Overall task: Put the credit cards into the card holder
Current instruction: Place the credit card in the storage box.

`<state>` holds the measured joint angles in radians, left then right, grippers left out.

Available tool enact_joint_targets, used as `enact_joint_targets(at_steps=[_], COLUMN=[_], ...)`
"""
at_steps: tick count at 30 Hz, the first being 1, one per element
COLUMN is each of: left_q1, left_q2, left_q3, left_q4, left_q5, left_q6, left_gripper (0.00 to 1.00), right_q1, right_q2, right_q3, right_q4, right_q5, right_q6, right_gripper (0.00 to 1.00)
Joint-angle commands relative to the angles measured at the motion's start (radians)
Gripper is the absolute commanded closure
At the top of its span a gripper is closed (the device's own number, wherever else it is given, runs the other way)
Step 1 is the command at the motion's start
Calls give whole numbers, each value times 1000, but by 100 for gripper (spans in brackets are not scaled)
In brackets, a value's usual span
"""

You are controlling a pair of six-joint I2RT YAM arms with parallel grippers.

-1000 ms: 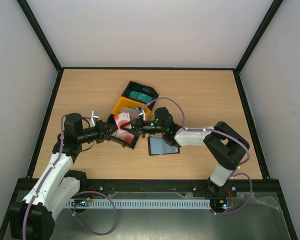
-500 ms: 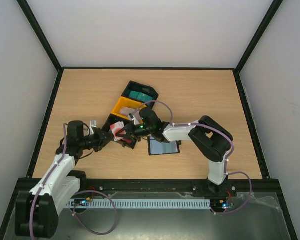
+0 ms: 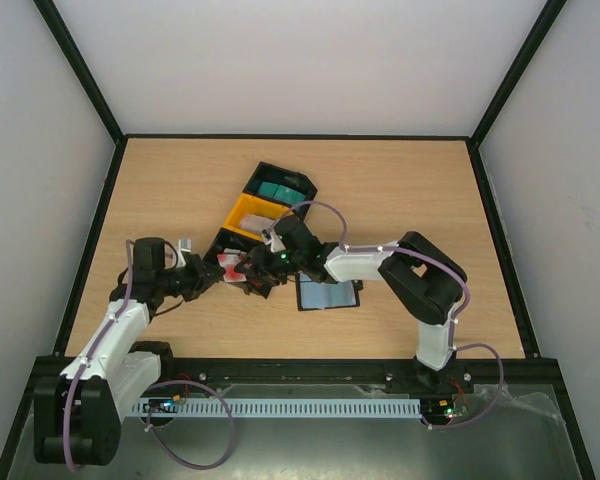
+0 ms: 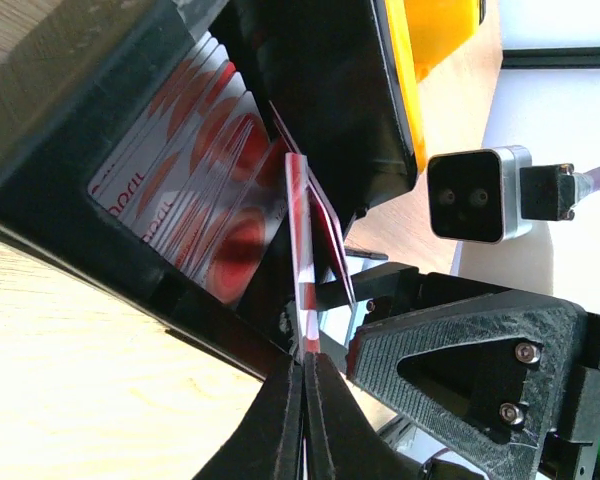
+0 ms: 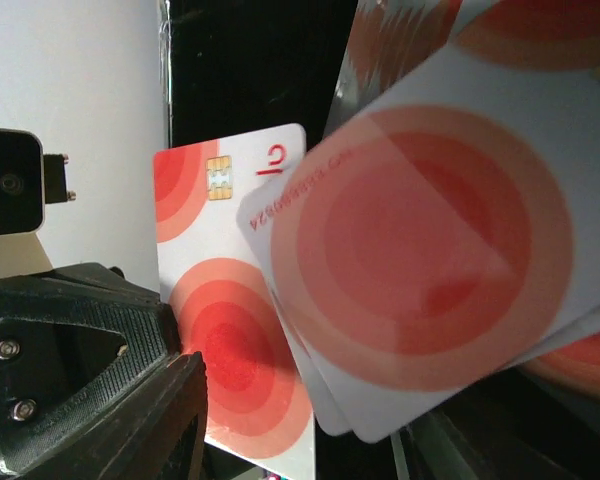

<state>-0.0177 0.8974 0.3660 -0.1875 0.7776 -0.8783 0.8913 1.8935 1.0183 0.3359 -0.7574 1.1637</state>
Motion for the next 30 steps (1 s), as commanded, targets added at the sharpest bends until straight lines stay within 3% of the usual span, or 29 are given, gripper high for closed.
enact_joint_targets(at_steps=[1,11,16,21,25,30], left_q1=[16,24,23,4,-63,-154], left_q2=[-6,-66,-102,-107,-112,-91], left_q3=[44,183,237,286,280,281], left_q4=[-71,-274,-337,-354,-297,-274], left_q5=[-15,-116,-103,-26,7,-55], left_q6=[49,149,223,291,260,240], left_gripper=[98,98,98,98,98,98], right_q1=[-5,-6,-5,7,40,82], right_q2=[-47,-124,-195,-250,-252,-209], right_q3=[16,12,-11,-25,-42,-45], right_q4=[-72,-190,-221,-430,-579,-661], right_q5=[54,138,177,400,626,771], right_q6=[-38,-120,-177,-287,-322,-310], right_gripper=[49,31,29,38,53,67])
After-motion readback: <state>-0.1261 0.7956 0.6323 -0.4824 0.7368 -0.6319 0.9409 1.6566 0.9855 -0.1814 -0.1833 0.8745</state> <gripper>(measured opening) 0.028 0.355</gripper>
